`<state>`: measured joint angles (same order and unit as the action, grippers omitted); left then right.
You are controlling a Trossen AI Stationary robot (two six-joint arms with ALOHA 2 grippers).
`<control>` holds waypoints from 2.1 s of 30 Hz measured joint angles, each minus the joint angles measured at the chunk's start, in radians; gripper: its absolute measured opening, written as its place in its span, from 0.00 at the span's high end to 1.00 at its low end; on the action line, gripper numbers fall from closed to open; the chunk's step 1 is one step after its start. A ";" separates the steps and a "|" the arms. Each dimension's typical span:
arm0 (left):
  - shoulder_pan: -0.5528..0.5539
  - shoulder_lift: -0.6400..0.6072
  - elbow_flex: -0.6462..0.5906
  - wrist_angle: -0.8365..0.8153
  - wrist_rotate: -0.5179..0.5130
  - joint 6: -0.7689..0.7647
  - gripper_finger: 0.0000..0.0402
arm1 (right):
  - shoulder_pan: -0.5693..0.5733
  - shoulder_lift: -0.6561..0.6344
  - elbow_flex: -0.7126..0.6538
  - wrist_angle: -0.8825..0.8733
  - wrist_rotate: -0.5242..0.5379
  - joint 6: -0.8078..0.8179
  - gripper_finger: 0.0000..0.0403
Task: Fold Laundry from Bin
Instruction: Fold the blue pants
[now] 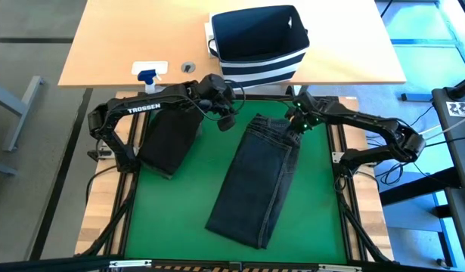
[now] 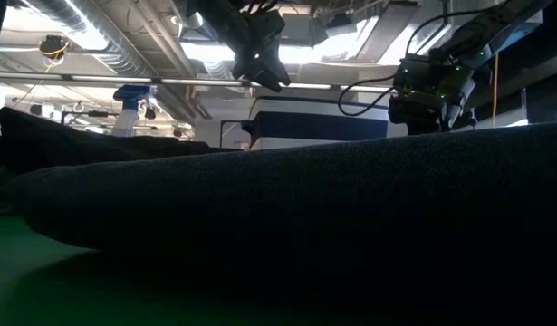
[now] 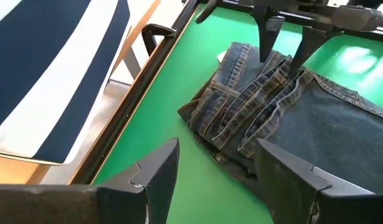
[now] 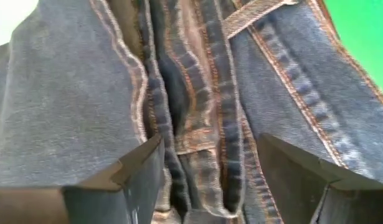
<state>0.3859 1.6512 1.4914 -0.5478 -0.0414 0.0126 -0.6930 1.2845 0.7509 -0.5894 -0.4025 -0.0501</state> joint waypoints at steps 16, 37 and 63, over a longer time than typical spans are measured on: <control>0.000 0.000 0.000 0.018 -0.089 -0.004 0.50 | 0.008 -0.001 0.015 -0.023 0.035 0.071 0.36; -0.008 -0.008 -0.228 0.203 0.146 -0.028 0.50 | 0.042 -0.137 -0.075 -0.021 0.070 0.095 0.36; -0.004 -0.180 -0.387 0.302 0.131 -0.022 0.50 | 0.156 -0.138 -0.114 0.038 0.167 0.143 0.36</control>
<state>0.3820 1.4708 1.1042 -0.2458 0.0898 -0.0097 -0.5365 1.1469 0.6369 -0.5512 -0.2356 0.0931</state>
